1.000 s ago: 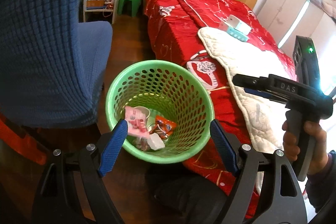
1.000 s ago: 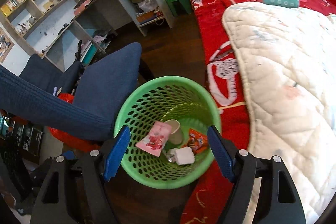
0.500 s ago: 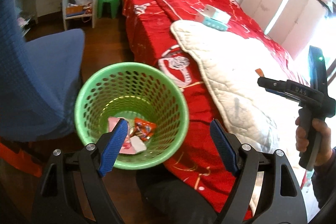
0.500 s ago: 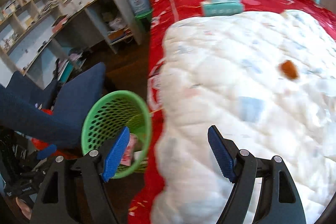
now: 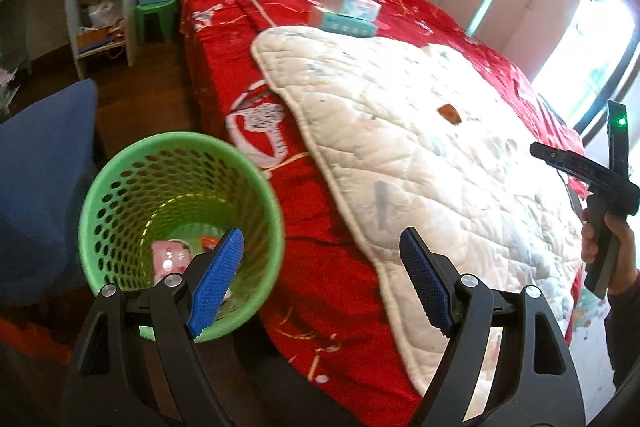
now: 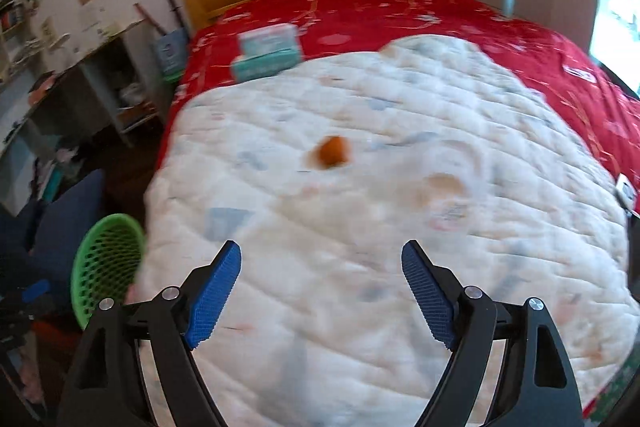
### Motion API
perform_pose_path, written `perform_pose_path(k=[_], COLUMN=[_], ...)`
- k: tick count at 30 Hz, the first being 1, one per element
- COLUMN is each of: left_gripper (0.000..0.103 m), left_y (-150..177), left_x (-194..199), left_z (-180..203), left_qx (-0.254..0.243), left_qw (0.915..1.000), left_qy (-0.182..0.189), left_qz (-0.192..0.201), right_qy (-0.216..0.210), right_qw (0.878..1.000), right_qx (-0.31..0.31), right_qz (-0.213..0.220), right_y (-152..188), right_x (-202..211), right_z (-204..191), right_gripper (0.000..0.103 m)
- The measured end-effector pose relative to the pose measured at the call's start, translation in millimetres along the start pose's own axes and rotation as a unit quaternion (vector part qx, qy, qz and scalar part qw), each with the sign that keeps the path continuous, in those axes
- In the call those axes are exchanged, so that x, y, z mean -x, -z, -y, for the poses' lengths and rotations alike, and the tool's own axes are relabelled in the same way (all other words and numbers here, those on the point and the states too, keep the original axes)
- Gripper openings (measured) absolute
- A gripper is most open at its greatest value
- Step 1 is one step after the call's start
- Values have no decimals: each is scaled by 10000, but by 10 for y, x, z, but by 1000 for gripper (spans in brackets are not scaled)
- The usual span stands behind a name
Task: Collect trash
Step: 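Return both tools to the bed and grasp the clear round container with the right tool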
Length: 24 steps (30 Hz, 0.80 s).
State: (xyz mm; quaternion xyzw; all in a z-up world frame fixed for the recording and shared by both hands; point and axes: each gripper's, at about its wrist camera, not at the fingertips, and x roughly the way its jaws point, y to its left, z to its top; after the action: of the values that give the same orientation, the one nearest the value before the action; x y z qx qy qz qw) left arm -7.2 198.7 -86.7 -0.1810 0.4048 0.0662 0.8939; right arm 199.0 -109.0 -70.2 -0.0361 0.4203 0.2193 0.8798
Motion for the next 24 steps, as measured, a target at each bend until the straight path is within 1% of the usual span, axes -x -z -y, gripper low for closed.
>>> perform_pose_path(k=[4, 8, 16, 21, 22, 24], left_gripper=[79, 79, 79, 79, 79, 79], left_y=[-62, -114, -296, -422, -452, -500], left_x=[-70, -138, -308, -446, -484, -548], left_z=[161, 285, 612, 831, 888, 987], left_qx=[-141, -214, -475, -652, -700, -768], left_qw=[9999, 9997, 9986, 9972, 9968, 9961], left_qy=[73, 137, 228, 316, 347, 390], left_qz=[-27, -58, -104, -156, -172, -199], right_qy=[241, 304, 335, 352, 340, 346], right_qw=[9995, 9991, 9987, 9986, 9986, 9985], right_qx=[-170, -234, -80, 15, 12, 41], right_qz=[-68, -201, -365, -396, -411, -423], right_y=[58, 123, 175, 165, 158, 150], right_x=[-30, -144, -390, -482, -496, -526], right_z=[346, 540, 596, 584, 587, 588], right_gripper=[80, 80, 80, 79, 79, 73])
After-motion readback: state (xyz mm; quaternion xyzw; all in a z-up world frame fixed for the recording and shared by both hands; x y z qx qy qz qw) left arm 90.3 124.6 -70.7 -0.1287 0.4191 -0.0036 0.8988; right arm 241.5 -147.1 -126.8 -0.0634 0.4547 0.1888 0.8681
